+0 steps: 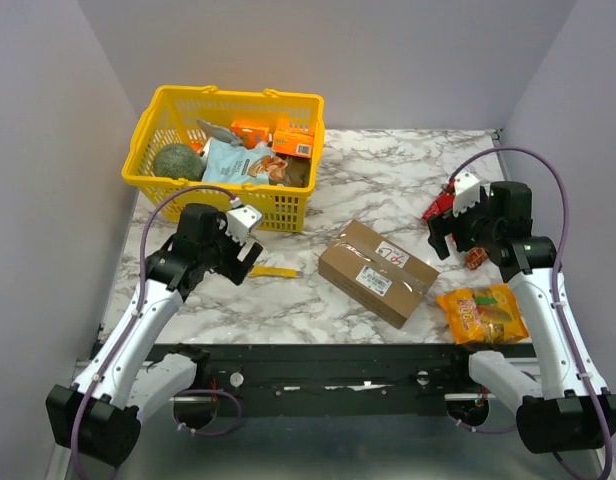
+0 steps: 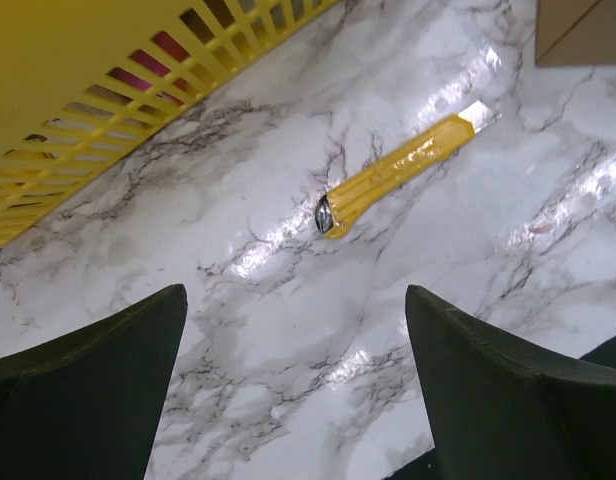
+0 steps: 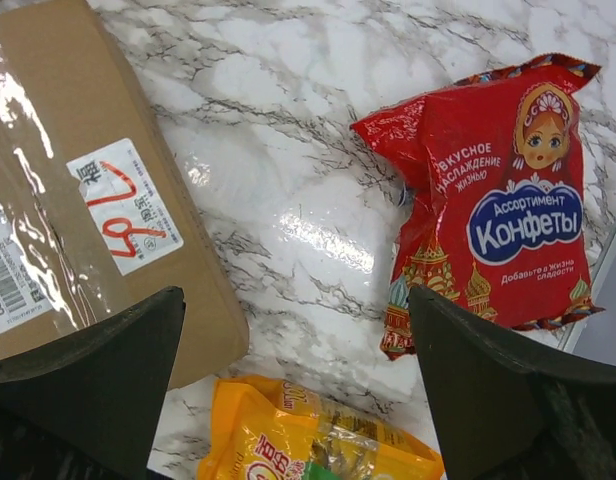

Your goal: Unpack the express box

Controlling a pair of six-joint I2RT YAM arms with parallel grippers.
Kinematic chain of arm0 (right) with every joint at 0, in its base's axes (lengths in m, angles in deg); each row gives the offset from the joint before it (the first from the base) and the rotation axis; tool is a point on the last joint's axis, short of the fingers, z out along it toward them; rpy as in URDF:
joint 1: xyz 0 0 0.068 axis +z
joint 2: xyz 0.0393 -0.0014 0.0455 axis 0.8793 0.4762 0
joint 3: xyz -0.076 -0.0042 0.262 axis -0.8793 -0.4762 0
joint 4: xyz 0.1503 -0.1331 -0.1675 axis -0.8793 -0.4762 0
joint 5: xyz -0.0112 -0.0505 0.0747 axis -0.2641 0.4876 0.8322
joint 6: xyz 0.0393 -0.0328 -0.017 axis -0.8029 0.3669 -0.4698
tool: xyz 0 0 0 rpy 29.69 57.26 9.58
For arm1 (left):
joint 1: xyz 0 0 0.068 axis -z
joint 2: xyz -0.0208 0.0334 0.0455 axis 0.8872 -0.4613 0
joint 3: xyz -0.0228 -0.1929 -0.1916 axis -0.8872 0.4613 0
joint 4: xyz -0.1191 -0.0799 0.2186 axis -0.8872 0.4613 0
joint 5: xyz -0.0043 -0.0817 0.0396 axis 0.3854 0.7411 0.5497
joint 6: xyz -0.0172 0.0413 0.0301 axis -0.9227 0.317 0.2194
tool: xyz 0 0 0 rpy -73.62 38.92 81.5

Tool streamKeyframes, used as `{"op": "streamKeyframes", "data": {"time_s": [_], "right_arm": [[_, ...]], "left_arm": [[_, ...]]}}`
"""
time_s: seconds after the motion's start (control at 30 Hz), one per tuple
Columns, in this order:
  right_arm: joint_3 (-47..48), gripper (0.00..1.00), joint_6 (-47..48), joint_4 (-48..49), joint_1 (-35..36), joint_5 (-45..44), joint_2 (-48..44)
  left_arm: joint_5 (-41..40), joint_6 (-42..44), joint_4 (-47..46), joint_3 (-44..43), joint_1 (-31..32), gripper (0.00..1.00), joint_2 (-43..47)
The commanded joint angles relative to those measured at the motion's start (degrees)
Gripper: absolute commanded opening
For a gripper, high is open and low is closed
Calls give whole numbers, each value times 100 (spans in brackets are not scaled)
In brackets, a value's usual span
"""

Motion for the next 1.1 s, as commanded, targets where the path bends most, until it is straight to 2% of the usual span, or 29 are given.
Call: {"op": "streamKeyframes", "data": {"time_s": [0.0, 0.07, 0.2, 0.27, 0.37, 0.43, 0.53, 0.67, 0.8, 1.07], "right_arm": [[107, 100, 1038, -565, -4, 1162, -5], [150, 100, 1144, -653, 5, 1618, 30], [247, 97, 1373, -812, -4, 2349, 162], [265, 97, 1461, -777, 5, 2517, 197], [300, 97, 1514, -768, 58, 2579, 346], [344, 96, 1488, -837, 110, 2649, 434], [353, 96, 1523, -821, 163, 2676, 461], [335, 96, 1488, -812, 172, 2457, 374], [300, 96, 1470, -934, 172, 2430, 233], [405, 95, 1277, -1541, 172, 2377, -30]], "left_arm": [[335, 961, 691, -301, 6, 98, -504], [274, 1208, 735, -319, 6, 98, -680], [292, 1797, 648, -266, 15, 85, -979], [230, 1938, 438, -257, 24, 85, -1207], [-24, 2044, 444, -379, 129, 86, -1725], [-130, 2027, 585, -704, 208, 81, -2303], [-87, 2044, 560, -951, 296, 75, -2718], [27, 2211, 138, -925, 471, 75, -2965], [203, 2360, 147, -908, 692, 71, -3203], [2, 2282, -354, -872, 1421, 65, -3774]]}}
